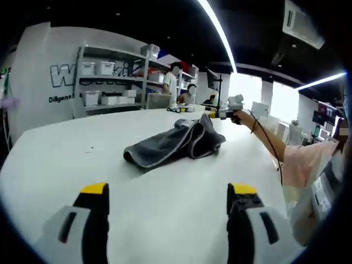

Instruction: Fold the towel on the table until its edges align and the towel forms a compact rectangular stack.

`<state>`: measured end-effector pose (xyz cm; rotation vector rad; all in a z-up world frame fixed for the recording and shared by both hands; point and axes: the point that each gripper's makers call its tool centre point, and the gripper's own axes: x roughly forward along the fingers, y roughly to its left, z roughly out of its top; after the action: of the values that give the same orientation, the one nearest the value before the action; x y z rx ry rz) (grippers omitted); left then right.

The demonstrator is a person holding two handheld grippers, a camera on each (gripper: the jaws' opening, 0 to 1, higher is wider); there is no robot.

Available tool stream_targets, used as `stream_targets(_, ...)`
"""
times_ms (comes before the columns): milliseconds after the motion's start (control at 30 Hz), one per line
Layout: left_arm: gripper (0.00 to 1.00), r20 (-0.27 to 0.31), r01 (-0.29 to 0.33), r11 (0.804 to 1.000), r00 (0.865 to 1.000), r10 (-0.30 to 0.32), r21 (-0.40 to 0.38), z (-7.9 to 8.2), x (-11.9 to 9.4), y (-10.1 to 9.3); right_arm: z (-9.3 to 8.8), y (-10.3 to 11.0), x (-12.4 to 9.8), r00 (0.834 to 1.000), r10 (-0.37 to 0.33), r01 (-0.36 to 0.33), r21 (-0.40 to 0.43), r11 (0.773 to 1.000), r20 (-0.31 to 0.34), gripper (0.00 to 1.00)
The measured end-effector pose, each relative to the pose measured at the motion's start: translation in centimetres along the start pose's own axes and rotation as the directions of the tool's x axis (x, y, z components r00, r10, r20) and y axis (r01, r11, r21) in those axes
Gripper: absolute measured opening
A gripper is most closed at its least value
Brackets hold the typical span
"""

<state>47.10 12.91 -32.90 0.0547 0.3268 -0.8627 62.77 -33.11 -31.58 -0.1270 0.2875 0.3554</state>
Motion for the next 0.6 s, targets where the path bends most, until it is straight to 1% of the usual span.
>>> stream_targets(167, 0.93, 0.0, -0.001, 1.0, 1.0, 0.001, 0.0, 0.0, 0.0, 0.0, -2.4, -1.3, 1.4, 0.994, -0.064, 0.06, -0.047, 0.997, -0.088, 0.03)
stream_targets(200, 0.93, -0.002, -0.001, 1.0, 1.0, 0.001, 0.001, 0.0, 0.0, 0.0, -2.7, -1.5, 1.7, 0.993, -0.073, 0.068, -0.051, 0.996, -0.098, 0.03)
stream_targets(333, 0.93, -0.003, 0.0, 1.0, 1.0, 0.0, 0.004, -0.1, 0.0, 0.0, -5.0, -2.0, 3.4, 0.983, -0.094, 0.085, -0.064, 0.994, -0.156, 0.03)
stream_targets(400, 0.93, -0.007, 0.0, 1.0, 1.0, 0.0, 0.004, -0.1, 0.0, 0.0, -5.8, -2.0, 4.0, 0.98, -0.092, 0.082, -0.065, 0.995, -0.176, 0.03)
stream_targets(533, 0.93, -0.012, -0.001, 1.0, 1.0, 0.001, 0.007, -0.3, 0.0, 0.0, -7.6, -1.3, 5.2, 0.975, -0.056, 0.051, -0.032, 0.998, -0.214, 0.03)
stream_targets(600, 0.93, -0.013, -0.003, 1.0, 1.0, 0.003, 0.008, -0.3, 0.0, -0.1, -8.1, -1.3, 5.4, 0.973, -0.056, 0.051, -0.026, 0.998, -0.223, 0.03)
